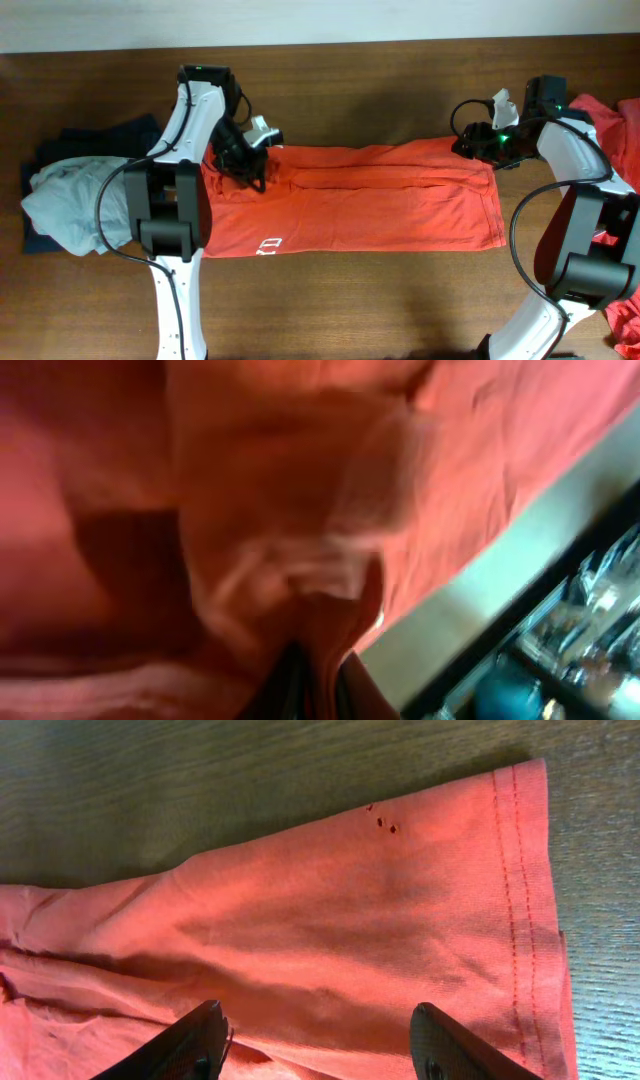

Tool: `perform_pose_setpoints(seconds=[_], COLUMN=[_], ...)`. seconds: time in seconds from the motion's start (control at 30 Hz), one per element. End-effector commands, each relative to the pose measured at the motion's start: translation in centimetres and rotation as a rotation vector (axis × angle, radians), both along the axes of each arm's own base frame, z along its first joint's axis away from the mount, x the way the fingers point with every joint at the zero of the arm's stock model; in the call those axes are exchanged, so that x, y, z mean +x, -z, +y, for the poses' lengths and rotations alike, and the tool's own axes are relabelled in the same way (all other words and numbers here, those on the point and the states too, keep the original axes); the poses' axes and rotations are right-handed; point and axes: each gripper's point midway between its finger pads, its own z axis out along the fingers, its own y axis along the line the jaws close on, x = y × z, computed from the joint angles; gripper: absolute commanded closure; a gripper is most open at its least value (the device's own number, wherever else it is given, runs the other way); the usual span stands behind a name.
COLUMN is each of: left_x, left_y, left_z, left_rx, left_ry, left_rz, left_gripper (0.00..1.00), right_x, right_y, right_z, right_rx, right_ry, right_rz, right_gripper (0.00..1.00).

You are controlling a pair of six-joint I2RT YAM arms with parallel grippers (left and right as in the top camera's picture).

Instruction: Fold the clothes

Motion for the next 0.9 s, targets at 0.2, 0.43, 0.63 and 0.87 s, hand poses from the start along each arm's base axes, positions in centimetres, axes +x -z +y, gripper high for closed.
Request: perform_pose_setpoints(seconds=[0.2, 0.43, 0.63, 0.87], left_x=[-0.2, 3.5, 6.0, 3.0], left_y=[1.2, -1.8, -9.3, -20.8], left_z=[3.4, 4.8, 7.6, 15.2], left_rx=[0.158, 0.227, 0.175, 0.346], left_ry=[0.132, -0.120, -0.345, -0.716], left_rz=[-0.022, -0.113, -0.283, -0.524], left_gripper=[0.49, 0.47, 0.48, 0.48], right_x=[0.2, 0.2, -0.3, -0.9], right_y=[-1.0, -1.0, -0.9, -0.7], right_z=[0.0, 0.0, 0.1, 0.3], right_rx=[-0.007, -0.007, -0.001, 0.007], right_ry=[-0.006, -0.006, -0.006, -0.006], right_rz=[-0.027, -0.026, -0.004, 0.023], right_gripper=[0.36, 0.25, 0.20, 0.20])
